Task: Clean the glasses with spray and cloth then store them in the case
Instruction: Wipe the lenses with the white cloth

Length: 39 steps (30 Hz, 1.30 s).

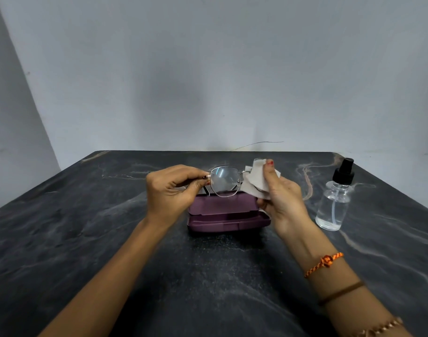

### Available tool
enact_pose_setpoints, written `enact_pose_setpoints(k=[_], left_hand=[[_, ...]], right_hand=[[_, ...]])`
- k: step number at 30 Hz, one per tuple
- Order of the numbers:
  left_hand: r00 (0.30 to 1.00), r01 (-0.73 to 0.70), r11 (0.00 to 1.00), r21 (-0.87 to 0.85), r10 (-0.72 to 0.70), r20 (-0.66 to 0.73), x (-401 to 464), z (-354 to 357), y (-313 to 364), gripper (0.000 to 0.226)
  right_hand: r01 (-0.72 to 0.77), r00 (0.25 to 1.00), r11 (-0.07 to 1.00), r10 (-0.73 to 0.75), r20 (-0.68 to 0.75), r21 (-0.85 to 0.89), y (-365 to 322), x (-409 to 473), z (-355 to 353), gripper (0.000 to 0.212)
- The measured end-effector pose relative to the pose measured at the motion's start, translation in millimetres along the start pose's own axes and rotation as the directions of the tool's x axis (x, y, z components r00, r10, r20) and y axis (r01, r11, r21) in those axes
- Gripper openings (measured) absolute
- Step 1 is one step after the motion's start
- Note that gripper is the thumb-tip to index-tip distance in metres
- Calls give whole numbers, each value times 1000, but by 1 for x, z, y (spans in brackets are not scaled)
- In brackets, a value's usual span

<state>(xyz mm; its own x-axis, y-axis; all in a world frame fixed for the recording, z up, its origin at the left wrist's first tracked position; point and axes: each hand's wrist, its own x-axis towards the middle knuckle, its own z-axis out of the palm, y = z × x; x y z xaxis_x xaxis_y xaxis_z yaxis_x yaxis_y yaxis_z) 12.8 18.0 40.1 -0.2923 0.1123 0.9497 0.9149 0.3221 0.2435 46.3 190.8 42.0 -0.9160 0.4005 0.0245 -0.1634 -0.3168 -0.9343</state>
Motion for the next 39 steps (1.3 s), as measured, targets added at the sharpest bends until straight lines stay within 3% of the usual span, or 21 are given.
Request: enact_pose_setpoints(k=[5, 8, 11, 14, 18, 20, 26, 29, 35, 39], left_hand=[[1000, -14, 1000, 1, 14, 23, -1, 3, 3, 12], [999, 39, 999, -15, -39, -21, -1, 4, 2, 10], [990, 113, 993, -44, -117, -80, 0, 2, 0, 13], [984, 133, 989, -65, -140, -110, 1, 0, -3, 20], [987, 107, 992, -63, -114, -110, 1, -2, -5, 20], [990, 93, 994, -55, -98, -101, 1, -1, -4, 19], [995, 68, 997, -44, -71, -70, 0, 3, 0, 15], [995, 66, 997, -41, -69, -76, 0, 3, -1, 15], [994, 58, 998, -36, -61, -91, 2, -2, -5, 14], [996, 49, 999, -18, -50, -76, 3, -3, -6, 12]], right_hand=[[-87, 995, 996, 88, -43, 27, -4, 2, -2, 39], [-97, 995, 992, 96, 24, 75, -9, 4, -4, 43], [-192, 971, 958, 155, 181, 211, -16, 3, -7, 53], [-251, 947, 924, 172, 272, 290, -22, 0, -9, 40], [-252, 953, 922, 185, 239, 295, -20, -1, -5, 9], [-268, 952, 913, 203, 227, 307, -18, 0, -4, 8], [-252, 958, 786, 121, 260, 565, -16, -2, -4, 6], [-210, 967, 816, 91, 239, 539, -16, -3, -3, 9], [-53, 985, 962, 6, 174, 268, -20, -4, -6, 7], [-88, 989, 967, 56, 140, 237, -20, -4, -7, 22]])
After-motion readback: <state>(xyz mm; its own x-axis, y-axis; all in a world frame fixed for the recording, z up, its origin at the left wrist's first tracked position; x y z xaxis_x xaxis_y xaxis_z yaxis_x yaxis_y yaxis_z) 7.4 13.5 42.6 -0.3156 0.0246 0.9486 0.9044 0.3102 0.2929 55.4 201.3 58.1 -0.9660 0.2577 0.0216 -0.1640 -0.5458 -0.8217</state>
